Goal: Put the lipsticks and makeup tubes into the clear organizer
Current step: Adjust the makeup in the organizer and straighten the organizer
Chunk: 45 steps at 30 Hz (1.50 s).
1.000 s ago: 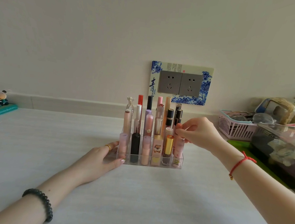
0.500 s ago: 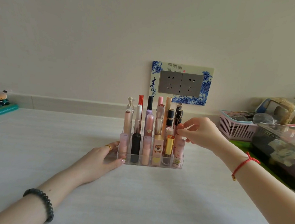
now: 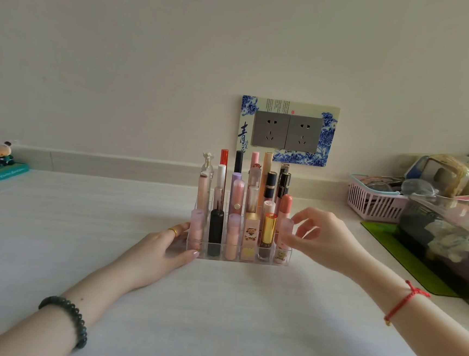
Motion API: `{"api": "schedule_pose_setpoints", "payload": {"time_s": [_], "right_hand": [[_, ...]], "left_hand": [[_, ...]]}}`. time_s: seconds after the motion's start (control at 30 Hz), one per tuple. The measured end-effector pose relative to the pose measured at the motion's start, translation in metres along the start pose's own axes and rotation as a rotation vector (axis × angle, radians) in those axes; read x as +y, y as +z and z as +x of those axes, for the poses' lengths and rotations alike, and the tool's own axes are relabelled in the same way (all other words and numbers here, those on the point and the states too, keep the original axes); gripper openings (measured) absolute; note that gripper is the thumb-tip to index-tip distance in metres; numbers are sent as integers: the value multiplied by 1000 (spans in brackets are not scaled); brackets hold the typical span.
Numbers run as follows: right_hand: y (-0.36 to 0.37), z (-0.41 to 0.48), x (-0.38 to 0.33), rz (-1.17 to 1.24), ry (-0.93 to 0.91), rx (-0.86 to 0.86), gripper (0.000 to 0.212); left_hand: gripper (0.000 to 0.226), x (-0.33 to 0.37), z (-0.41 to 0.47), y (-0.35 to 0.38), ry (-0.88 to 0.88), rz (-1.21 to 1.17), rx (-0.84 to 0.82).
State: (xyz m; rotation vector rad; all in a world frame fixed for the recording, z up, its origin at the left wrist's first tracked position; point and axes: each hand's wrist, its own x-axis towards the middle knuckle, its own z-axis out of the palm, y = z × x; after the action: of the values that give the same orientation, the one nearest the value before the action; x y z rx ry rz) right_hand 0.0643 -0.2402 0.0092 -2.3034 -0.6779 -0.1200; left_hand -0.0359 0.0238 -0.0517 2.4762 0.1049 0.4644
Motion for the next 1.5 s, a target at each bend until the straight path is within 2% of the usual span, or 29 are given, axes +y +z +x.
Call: {"api": "schedule_pose_setpoints", "payload": {"time_s": [0.37,0.73,0.87,1.0,1.07,1.17,1.3,1.5], "right_hand": [[13,-2,4,-31,-63,70,14],[14,-5,5,-7,-72,74,12],[12,-5,7,-13,-53,54,18],[7,-5,9,21,-28,46,29],[4,-5,9,25,-19,51,33],[-1,-5,6,3,-58,133,38],[-11,-2,-11,-38,-200,289,23],[-8,15,-46,-149,-350,241,28]], "left_hand": [[54,2,-2,-2,2,14,-1],[47,5,-2,0,-10,-2,25],[57,8,-3,-2,-45,-14,150],[47,20,-3,-5,2,-108,415],[40,24,-3,-4,21,-151,480],[31,29,-3,-2,36,-161,494],[22,35,-2,0,55,-164,503],[18,32,-2,1,49,-187,486]]}}
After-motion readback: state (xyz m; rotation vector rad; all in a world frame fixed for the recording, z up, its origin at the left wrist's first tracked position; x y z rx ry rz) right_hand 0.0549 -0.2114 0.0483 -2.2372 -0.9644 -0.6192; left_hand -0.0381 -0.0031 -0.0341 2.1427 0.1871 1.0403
